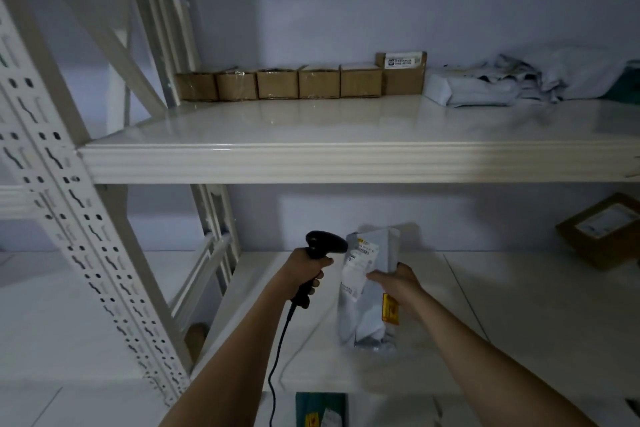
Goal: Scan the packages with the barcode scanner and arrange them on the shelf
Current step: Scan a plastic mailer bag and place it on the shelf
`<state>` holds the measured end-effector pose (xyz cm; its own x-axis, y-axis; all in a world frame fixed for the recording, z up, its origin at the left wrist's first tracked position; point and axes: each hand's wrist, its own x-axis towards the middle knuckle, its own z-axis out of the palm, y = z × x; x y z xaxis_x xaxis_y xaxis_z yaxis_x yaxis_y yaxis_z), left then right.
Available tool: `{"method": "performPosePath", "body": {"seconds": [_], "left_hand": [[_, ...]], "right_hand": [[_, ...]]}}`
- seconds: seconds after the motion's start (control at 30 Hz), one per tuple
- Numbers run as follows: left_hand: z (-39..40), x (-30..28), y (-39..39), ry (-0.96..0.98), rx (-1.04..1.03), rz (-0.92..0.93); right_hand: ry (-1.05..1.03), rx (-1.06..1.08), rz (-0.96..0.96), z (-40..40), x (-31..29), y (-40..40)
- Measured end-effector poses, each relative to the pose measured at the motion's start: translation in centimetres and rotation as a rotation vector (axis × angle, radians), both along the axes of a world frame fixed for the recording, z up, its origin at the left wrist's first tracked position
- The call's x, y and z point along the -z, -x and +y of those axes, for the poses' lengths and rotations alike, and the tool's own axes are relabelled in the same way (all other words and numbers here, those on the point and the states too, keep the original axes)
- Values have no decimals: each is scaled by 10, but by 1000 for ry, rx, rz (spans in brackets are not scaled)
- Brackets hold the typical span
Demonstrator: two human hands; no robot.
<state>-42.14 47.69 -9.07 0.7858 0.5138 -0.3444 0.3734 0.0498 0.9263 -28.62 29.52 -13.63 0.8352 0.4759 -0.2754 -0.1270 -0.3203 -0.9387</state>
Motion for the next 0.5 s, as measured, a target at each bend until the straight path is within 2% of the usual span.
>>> {"method": "performPosePath", "body": {"seconds": [0.13,0.5], "left_hand": [[-15,-10,-7,-48,28,5],[-29,-20,-6,-85,18,42]], "right_hand": [[23,-53,-58,-4,-9,1],[12,-80,-67,-21,-9,-1]]}}
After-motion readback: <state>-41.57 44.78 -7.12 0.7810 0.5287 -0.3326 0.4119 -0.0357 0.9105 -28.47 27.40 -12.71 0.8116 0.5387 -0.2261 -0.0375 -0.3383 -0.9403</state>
